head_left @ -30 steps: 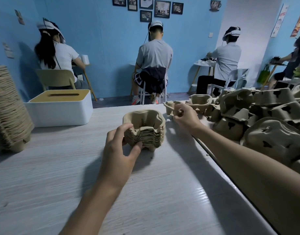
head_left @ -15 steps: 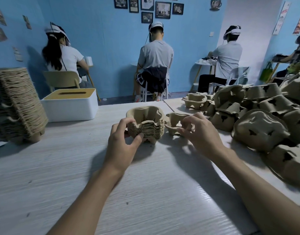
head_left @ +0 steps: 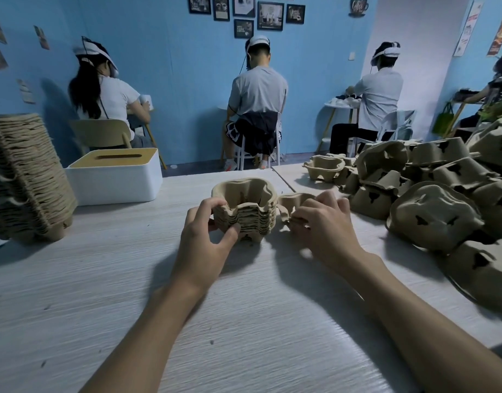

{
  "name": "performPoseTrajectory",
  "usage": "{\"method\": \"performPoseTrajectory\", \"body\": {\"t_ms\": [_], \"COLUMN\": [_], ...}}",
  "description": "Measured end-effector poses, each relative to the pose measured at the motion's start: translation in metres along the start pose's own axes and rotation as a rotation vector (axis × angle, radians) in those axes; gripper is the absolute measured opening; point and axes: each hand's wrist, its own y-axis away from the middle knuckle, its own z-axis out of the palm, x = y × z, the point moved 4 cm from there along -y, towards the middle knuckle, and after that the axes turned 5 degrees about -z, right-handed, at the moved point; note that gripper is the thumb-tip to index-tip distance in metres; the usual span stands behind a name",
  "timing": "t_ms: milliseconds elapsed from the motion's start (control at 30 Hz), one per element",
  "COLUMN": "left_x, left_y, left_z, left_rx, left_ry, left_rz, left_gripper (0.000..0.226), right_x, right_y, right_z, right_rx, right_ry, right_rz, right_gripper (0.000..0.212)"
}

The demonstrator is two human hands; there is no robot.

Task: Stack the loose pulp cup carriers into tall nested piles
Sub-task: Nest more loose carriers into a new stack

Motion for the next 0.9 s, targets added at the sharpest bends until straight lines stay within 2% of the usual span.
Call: {"method": "performPoseTrajectory", "body": {"t_ms": [133,233,333,433,567,700,767,833,900], "left_x": [0.003,0.007,0.012,0.015,0.015,0.017,0.016,0.014,0.013], "left_y": [0.002,0.003,0.006,0.009,0.009,0.012,0.013,0.012,0.01], "left_z": [0.0,0.004,0.01,0.015,0.018,0.018,0.018,0.019,0.02], "left_rx": [-0.014,-0.037,-0.08,-0.131,-0.158,-0.153,-0.169,-0.197,-0.204], "left_ry": [-0.007,-0.011,-0.01,0.023,0.049,0.038,0.053,0.052,0.038], "left_rz": [0.012,0.032,0.063,0.085,0.063,0.028,0.01,-0.005,0.004], "left_gripper": [0.039,0.04,0.043,0.043,0.049,0.084,0.092,0.086,0.065], "right_x": [0.007,0.008,0.004,-0.006,-0.014,-0.017,-0.019,-0.018,-0.016], "right_y": [-0.001,0.0,0.0,-0.001,0.001,0.002,0.003,0.005,0.007], "right_z": [-0.016,-0.031,-0.04,-0.04,-0.038,-0.039,-0.039,-0.033,-0.021], "right_rx": [0.271,0.506,0.622,0.588,0.523,0.43,0.395,0.324,0.183], "right_ry": [-0.156,-0.238,-0.359,-0.446,-0.466,-0.488,-0.525,-0.536,-0.571], "right_rz": [0.038,0.068,0.006,-0.142,-0.229,-0.242,-0.186,-0.101,-0.02], "right_gripper": [0.003,0.006,0.007,0.008,0.013,0.036,0.036,0.034,0.036]}}
